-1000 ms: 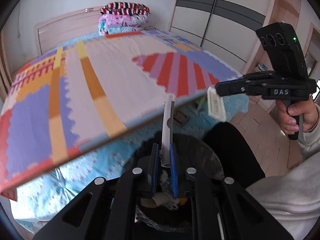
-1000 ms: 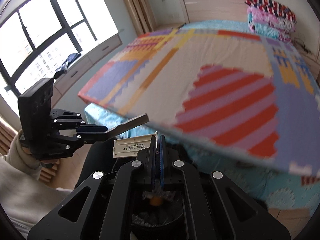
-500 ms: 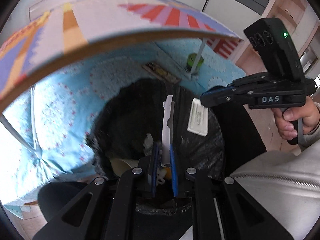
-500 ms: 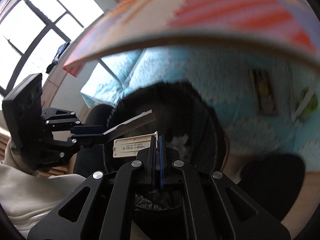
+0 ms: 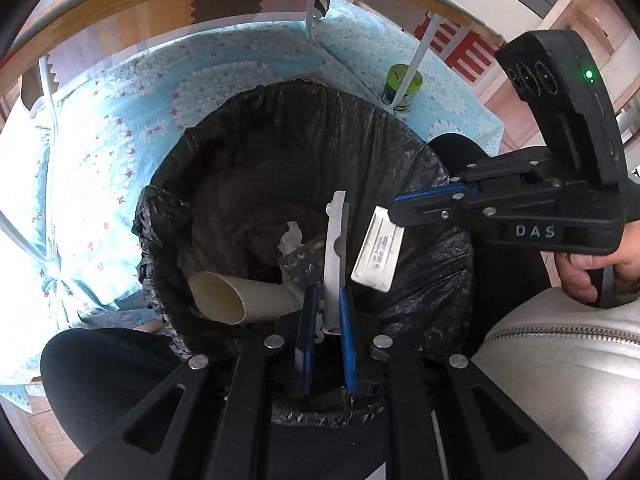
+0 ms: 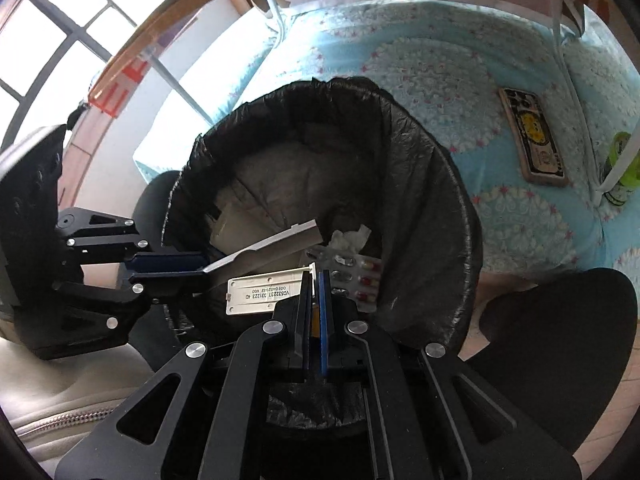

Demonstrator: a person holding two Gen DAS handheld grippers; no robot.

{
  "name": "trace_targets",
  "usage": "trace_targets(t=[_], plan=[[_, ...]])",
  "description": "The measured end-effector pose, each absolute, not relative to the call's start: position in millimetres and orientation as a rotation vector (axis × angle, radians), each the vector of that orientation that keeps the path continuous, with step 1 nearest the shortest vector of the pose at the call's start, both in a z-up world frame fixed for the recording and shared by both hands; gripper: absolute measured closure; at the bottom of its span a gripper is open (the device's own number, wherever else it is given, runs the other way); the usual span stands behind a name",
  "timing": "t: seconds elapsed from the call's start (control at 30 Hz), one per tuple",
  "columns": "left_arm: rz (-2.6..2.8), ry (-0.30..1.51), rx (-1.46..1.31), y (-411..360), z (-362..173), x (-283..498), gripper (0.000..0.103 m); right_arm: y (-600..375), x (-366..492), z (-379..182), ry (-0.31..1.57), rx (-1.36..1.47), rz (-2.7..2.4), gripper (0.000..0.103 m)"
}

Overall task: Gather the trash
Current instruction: 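Open both tools to drop the strip and card into the bin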

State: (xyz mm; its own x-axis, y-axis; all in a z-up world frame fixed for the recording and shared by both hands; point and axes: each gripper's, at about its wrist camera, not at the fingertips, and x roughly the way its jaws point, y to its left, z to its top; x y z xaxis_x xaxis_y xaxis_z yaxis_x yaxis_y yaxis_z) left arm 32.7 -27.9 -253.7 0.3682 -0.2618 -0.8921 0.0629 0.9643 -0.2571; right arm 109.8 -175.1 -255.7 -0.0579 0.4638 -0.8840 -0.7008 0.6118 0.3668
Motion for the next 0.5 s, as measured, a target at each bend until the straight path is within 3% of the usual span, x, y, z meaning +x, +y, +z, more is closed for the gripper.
trace_targets(t=[0.2, 0.27, 0.3, 0.33, 0.37, 0.43, 0.5], plan=[[-0.208, 1.185, -0.184, -30.2, -253.5, 33.8, 0.092, -174.0, 109.6, -258.1, 1.33, -0.226, 0.97, 0.098], [-0.214, 1.185, -0.185, -30.7, -251.2, 34.4, 0.092, -173.8, 109.7, -256.9, 1.33, -0.219, 0.978, 0.092], [-0.214, 1.187, -0.182, -31.1, -250.1, 34.7, 0.09, -174.2, 109.7, -255.9, 1.327, -0.219, 0.978, 0.08], [-0.21, 1.189, -0.177, -32.0, -249.0, 35.7, 0.086, -174.7, 110.0, -254.7, 1.323, -0.215, 0.976, 0.069], [-0.206, 1.193, -0.17, -33.4, -247.3, 36.1, 0.082, -175.9, 110.3, -251.8, 1.313, -0.21, 0.974, 0.067], [-0.203, 1.182, -0.168, -34.7, -242.1, 35.2, 0.052, -177.0, 110.1, -246.9, 1.307, -0.21, 0.977, 0.066], [-0.198, 1.161, -0.169, -33.7, -235.8, 33.8, 0.049, -178.8, 109.9, -242.2, 1.298, -0.209, 0.974, 0.066]])
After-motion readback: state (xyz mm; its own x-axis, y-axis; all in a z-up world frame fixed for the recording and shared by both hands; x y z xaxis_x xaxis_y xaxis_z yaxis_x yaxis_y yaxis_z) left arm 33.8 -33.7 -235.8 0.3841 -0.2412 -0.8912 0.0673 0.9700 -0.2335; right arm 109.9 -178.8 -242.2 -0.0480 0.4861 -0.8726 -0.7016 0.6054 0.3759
